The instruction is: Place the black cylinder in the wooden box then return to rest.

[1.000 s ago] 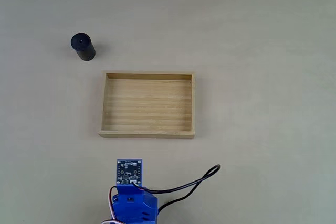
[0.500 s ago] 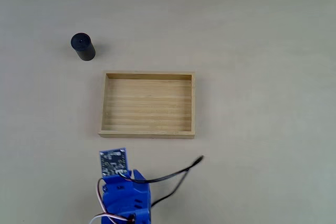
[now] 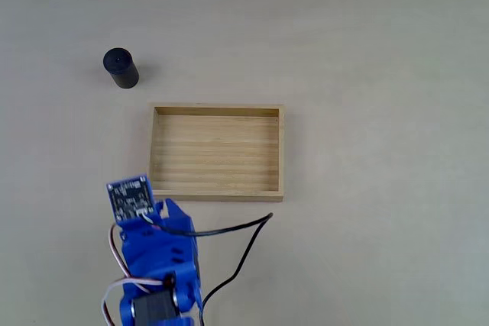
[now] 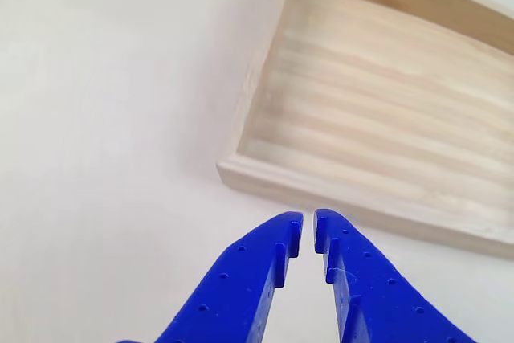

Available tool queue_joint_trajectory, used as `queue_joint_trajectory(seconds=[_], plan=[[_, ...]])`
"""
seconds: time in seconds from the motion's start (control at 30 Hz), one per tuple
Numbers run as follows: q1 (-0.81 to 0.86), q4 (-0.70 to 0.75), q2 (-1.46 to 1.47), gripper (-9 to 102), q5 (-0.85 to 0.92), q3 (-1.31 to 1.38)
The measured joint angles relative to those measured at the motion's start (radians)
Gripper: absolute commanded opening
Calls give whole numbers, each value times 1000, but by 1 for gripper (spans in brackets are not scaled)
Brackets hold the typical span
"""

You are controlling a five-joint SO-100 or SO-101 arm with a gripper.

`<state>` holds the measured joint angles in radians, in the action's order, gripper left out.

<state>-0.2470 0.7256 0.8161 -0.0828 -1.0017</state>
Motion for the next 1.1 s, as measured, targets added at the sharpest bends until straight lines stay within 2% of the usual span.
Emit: queue_joint_trajectory(seconds=[0.27,0.57,1.1], plan=[[0,-118,-304,19,14,210],[-2,-209,-624,26,32,485],[-14,-247,-1101,26,12,945]])
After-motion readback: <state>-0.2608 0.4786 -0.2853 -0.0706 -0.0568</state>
